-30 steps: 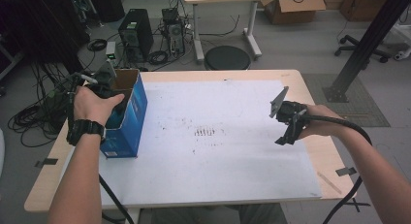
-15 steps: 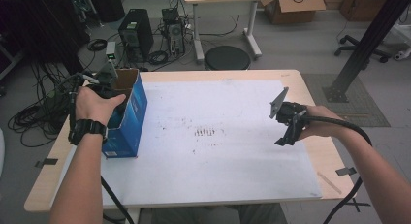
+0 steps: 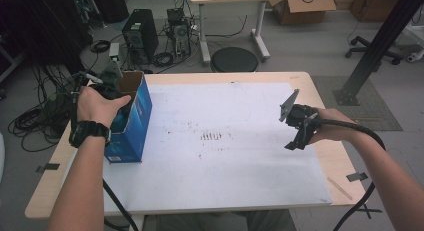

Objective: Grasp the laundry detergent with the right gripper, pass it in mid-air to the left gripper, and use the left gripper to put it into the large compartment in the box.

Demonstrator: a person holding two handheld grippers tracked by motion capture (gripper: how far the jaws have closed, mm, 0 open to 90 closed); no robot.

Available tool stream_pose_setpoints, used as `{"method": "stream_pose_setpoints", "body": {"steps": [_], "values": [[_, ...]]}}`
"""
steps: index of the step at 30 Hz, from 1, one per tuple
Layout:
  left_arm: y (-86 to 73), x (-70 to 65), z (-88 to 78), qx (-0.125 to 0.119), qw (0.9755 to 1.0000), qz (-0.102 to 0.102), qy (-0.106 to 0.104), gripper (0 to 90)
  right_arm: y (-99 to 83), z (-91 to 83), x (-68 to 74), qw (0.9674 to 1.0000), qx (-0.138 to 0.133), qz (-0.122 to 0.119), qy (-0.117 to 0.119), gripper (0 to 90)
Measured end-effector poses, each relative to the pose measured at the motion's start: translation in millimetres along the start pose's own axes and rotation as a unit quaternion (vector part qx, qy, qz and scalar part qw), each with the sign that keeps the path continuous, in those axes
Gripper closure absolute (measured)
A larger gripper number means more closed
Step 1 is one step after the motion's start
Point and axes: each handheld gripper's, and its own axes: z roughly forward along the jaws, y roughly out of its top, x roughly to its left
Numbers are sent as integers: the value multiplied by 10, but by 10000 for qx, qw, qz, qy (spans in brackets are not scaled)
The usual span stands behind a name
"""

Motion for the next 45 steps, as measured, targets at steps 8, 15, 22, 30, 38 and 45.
{"method": "stream_pose_setpoints", "body": {"steps": [8,15,22,30,38,45], "values": [[10,-18,-237,-109,9998,127,76,272,8,-61,9,10000,-41,-18,-13,98],[-7,-122,-486,-332,9987,385,57,241,43,-97,24,10000,-83,-33,-43,98],[-21,-361,-592,-473,9953,835,-109,207,96,-108,42,9999,-85,-46,-33,98],[-32,-738,-538,-526,9874,1441,-388,131,164,-127,51,9992,-377,6,117,77],[-44,-1113,-402,-557,9770,1937,-693,79,187,-103,37,9984,-503,29,261,55],[-77,-1387,-260,-551,9693,2194,-963,51,199,-124,-10,9949,-849,132,537,34]]}}
